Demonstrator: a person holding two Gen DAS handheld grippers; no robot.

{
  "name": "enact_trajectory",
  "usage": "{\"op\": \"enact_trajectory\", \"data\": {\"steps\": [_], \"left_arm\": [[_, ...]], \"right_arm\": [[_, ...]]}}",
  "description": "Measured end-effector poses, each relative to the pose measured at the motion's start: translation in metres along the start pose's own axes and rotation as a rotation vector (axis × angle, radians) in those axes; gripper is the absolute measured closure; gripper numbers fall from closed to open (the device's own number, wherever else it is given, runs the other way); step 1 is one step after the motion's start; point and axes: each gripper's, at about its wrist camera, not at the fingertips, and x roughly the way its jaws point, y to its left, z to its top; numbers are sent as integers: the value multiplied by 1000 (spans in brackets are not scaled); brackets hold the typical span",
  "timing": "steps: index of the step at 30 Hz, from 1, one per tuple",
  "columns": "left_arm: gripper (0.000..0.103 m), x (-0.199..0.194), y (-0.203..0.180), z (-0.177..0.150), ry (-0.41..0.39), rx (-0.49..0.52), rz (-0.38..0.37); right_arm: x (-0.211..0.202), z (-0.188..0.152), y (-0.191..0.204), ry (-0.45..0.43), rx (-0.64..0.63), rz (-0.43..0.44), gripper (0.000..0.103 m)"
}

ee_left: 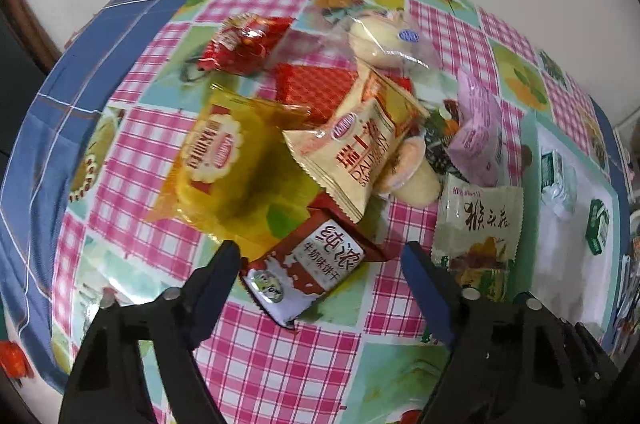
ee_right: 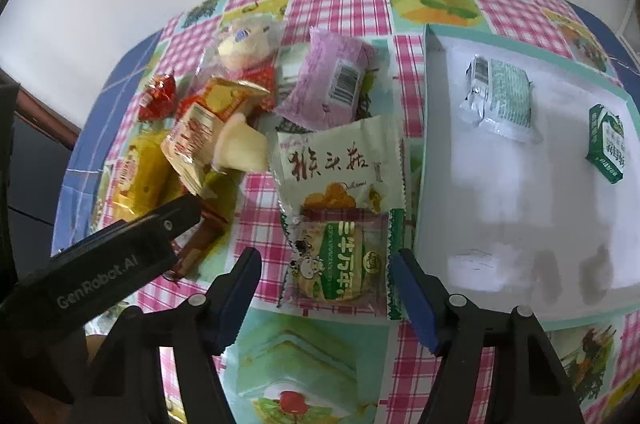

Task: Organize snacks

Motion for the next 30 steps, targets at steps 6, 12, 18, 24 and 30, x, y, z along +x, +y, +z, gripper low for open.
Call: {"op": "enact_trajectory", "data": {"steps": [6,12,18,24,30], "left_arm": [[22,14,-7,9,1,41,33],[22,27,-7,15,21,43,21],[22,38,-2,12,70,14,-35],[22,46,2,8,130,-11,-69],[39,40,2,14,126,10,-56]], "right_arm": [[8,2,0,11,1,-7,36],[11,4,3,13,-8,-8,36],[16,4,9,24,-31,-8,36],[18,3,11,34,-45,-1,36],[21,1,20,47,-71,25,36]]}}
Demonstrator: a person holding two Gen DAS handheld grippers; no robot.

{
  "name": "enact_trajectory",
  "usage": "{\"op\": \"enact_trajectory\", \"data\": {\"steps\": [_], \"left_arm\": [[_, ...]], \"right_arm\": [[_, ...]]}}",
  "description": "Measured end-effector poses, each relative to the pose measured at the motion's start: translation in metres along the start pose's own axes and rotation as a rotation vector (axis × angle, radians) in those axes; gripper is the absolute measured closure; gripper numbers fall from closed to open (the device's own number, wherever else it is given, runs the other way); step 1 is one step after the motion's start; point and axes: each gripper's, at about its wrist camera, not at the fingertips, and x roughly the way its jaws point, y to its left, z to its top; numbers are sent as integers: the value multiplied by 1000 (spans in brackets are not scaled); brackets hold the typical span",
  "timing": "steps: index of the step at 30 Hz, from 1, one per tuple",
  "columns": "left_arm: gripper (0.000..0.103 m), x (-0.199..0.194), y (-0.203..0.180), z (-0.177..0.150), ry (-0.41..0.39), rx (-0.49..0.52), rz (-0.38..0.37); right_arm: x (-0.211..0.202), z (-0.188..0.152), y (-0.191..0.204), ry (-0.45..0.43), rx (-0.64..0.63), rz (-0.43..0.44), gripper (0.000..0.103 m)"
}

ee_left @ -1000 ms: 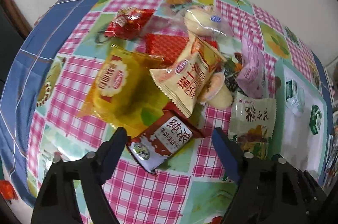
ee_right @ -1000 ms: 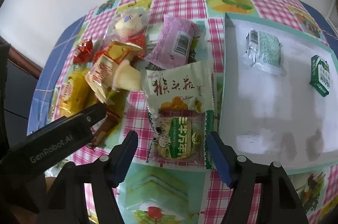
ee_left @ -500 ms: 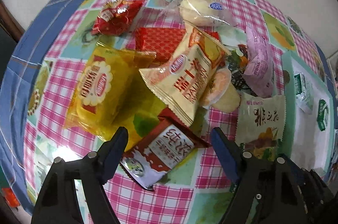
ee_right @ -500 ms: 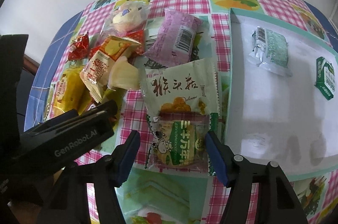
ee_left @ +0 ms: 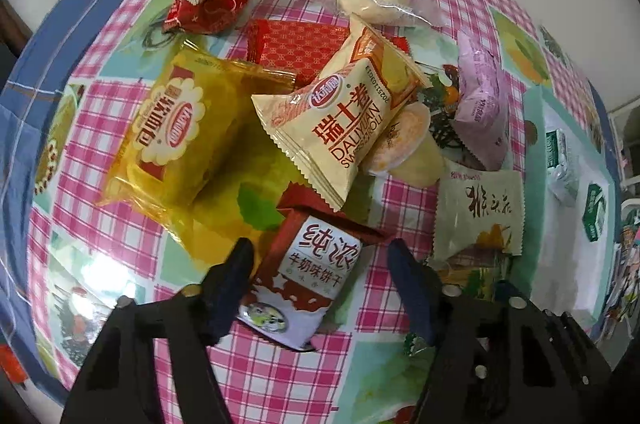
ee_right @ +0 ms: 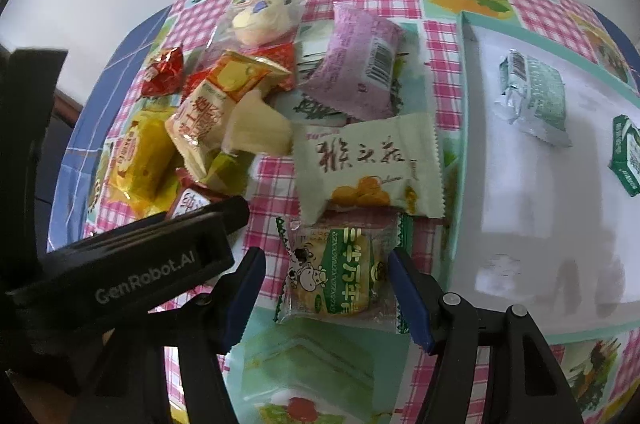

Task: Organize snacks

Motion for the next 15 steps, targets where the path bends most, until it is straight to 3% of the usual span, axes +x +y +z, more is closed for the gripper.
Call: {"op": "enact_trajectory", "data": {"steps": [5,15], "left_arm": [[53,1,-5,-5,20,7,20],[55,1,-8,-15,5,17,46]], "right_arm": [[2,-2,6,9,-18,4,36],[16,-9,15,37,-82,-114,36]]}}
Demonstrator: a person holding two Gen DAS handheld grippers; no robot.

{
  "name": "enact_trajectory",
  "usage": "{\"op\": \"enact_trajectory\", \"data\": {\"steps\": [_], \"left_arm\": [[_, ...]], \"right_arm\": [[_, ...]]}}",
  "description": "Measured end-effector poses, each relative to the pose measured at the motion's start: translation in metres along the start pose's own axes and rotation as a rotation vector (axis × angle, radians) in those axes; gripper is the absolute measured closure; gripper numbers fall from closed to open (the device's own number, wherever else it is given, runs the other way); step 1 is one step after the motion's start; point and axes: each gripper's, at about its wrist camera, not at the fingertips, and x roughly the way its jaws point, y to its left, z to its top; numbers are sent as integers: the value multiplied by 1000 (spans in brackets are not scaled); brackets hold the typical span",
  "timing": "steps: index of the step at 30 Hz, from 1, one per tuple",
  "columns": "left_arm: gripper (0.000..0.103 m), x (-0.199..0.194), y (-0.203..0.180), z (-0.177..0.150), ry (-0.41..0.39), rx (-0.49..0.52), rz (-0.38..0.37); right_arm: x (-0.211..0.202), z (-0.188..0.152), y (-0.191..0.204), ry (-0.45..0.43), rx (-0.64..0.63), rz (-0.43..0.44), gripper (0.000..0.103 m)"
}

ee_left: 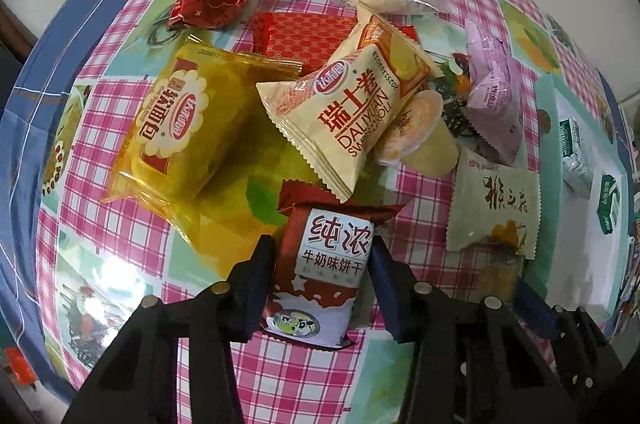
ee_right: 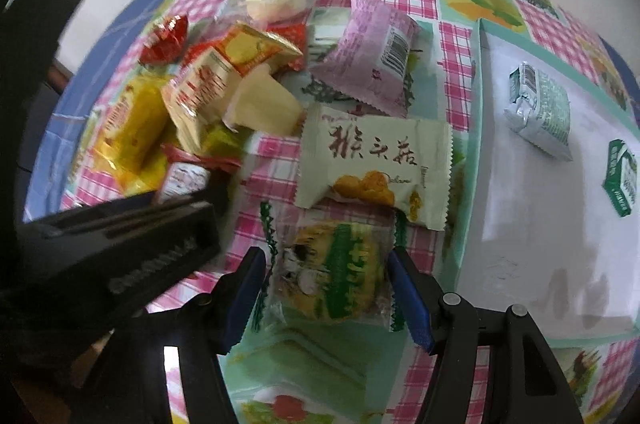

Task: Organize snacks

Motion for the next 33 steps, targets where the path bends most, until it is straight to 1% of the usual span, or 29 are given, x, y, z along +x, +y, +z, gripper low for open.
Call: {"op": "enact_trajectory", "data": {"steps": [3,6,11,15,16,19,26,30,33], "left_arm": [[55,-2,-2,0,-2,3,7],[56,-2,-4,0,-5,6,14],[61,-1,1,2,-10,-3,17],[61,0,4,2,-13,-8,17],[61,0,4,2,-14,-10,17],[62,0,6,1,-12,-18,13],[62,-8,13,-1,-19,-36,16],[62,-22,13,-1,-54,-30,25],[62,-37,12,-1,-94,-26,30]], "right_arm": [[3,-2,-2,5,7,-14,38],[2,-3,-6,2,26,-9,42],[-1,-1,-17,-3,51,-7,56],[-3,0,-27,-8,78,6,60],[-4,1,-30,-10,82,4,63],[-7,3,-38,-14,101,22,81],[-15,11,-54,-30,159,53,81],[-32,10,-61,-57,182,90,81],[-45,12,-65,-82,195,118,81]]}}
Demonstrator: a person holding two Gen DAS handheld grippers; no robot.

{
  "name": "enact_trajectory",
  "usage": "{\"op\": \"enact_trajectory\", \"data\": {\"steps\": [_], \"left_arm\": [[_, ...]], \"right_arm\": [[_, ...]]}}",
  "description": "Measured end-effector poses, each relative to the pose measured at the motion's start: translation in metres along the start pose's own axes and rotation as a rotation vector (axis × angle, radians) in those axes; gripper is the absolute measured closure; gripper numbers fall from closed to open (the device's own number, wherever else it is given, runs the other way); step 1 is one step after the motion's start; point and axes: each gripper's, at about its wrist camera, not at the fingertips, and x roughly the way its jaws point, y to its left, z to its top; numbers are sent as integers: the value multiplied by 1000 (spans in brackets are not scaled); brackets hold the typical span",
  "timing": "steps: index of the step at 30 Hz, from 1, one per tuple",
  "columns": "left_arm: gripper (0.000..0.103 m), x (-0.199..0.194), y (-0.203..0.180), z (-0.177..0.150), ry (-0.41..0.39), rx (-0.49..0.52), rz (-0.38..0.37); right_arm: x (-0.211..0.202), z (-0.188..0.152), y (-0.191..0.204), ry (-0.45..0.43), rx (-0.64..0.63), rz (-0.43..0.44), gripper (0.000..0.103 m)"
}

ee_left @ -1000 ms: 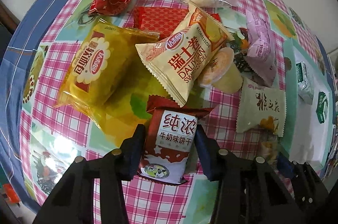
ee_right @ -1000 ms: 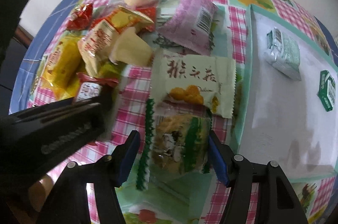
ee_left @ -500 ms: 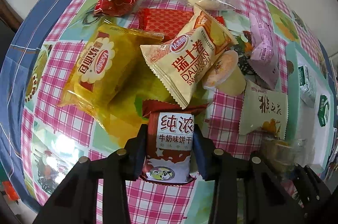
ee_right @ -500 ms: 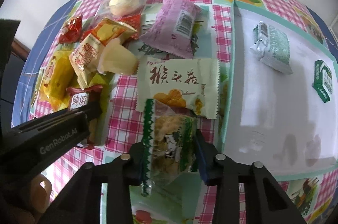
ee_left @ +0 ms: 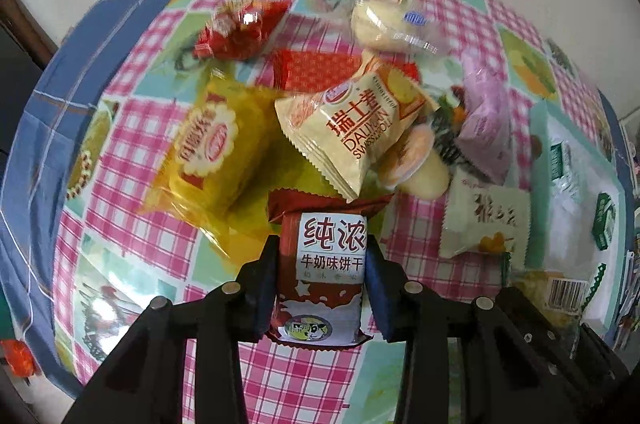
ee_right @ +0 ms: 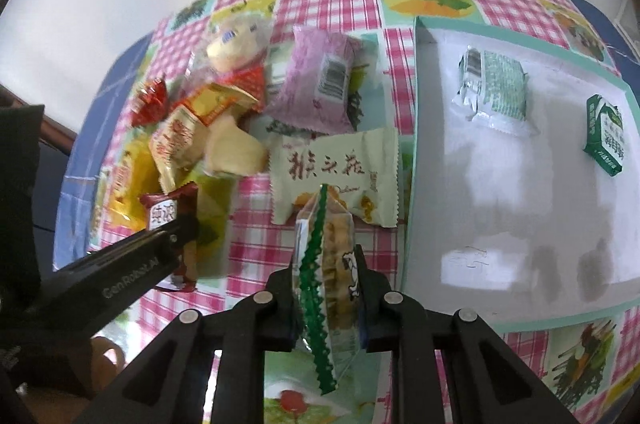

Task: Organize snacks
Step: 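Carry both packets into the white tray and open both tools to release them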

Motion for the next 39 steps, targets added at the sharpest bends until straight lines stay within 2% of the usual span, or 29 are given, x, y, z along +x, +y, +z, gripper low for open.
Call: {"op": "enact_trajectory", "data": {"steps": [8,14,23,31,39], "left_arm": [[62,-29,-13,0,-80,9,6],[62,-43,-38,-5,-121,41,-10],[62,-53,-104,-23,-146,162,-53],[62,-48,-180,-52,-110,311,-131],[62,-29,-227,-69,-80,410,-165]], "right_arm": [[-32,-8,1,-52,10,38,81],[-47,-6,-20,-85,65,9,81],[-65,-2,-91,-124,213,-75,81],[-81,-11,-160,-146,346,-144,81],[-89,-21,-216,-141,445,-219,81]]}}
